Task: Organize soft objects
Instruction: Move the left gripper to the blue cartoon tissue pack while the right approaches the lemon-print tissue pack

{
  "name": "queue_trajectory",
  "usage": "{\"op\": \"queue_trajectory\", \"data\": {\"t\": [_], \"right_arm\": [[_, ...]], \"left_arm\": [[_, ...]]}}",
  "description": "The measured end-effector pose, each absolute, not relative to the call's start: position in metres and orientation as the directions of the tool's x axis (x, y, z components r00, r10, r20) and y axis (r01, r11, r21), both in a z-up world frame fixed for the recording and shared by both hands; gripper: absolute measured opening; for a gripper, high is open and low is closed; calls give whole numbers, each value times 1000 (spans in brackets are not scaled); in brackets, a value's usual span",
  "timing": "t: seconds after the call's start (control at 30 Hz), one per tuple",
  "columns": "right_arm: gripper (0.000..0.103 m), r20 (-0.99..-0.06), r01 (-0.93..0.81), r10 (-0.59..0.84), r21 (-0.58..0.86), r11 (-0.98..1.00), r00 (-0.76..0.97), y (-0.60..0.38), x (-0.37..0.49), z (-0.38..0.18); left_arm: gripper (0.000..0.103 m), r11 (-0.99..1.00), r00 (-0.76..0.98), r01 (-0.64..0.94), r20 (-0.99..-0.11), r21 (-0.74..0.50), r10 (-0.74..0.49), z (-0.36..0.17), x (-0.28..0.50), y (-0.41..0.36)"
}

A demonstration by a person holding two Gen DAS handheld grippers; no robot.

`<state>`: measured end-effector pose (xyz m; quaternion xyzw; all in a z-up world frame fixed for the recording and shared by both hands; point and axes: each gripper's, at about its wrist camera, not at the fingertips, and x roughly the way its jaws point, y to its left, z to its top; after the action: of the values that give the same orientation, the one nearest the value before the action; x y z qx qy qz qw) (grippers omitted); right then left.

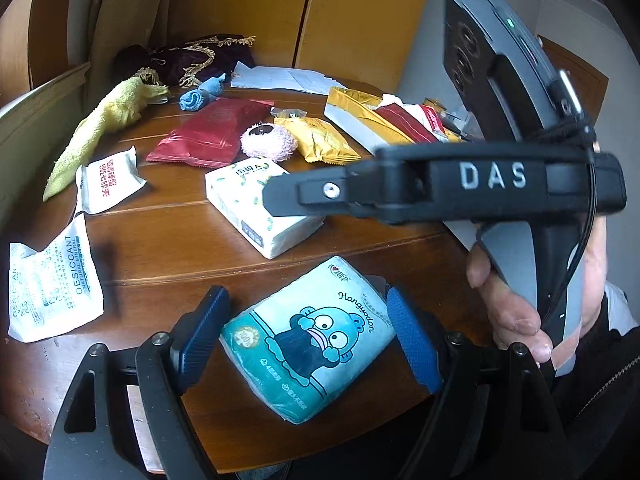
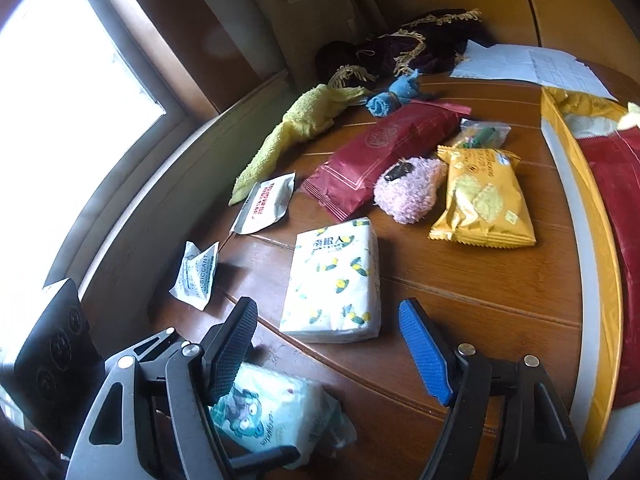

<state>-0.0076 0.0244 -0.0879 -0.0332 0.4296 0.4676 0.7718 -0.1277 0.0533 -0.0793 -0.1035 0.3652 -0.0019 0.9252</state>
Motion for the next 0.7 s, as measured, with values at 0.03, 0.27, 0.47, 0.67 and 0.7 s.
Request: {"op": "queue_trajectory", "data": {"t": [0.03,0.27,0.47,0.67,0.7], "right_arm": [[76,-703,-761,684,331,558,196,31,-8,-87],[57,-763,-778,593,202,596,257,54,-14,-98],[53,-726,-711,618,261,653,301,24,0,-97],[53,-652,-681,672,314,661,352,-1,-2,-85],[53,-645,-683,679,319,657,352,-2,-4,-84]], "left_arm": [[81,982,737,-78,-674,-174,-61,-80,-128,52],[76,979,746,-143,-666,-146,9,-80,-131,65],[76,950,749,-230,-662,-211,34,-78,-130,85],[82,951,788,-151,-613,-269,-49,-61,-140,87],[82,958,769,-135,-637,-252,-59,-63,-138,85]]}}
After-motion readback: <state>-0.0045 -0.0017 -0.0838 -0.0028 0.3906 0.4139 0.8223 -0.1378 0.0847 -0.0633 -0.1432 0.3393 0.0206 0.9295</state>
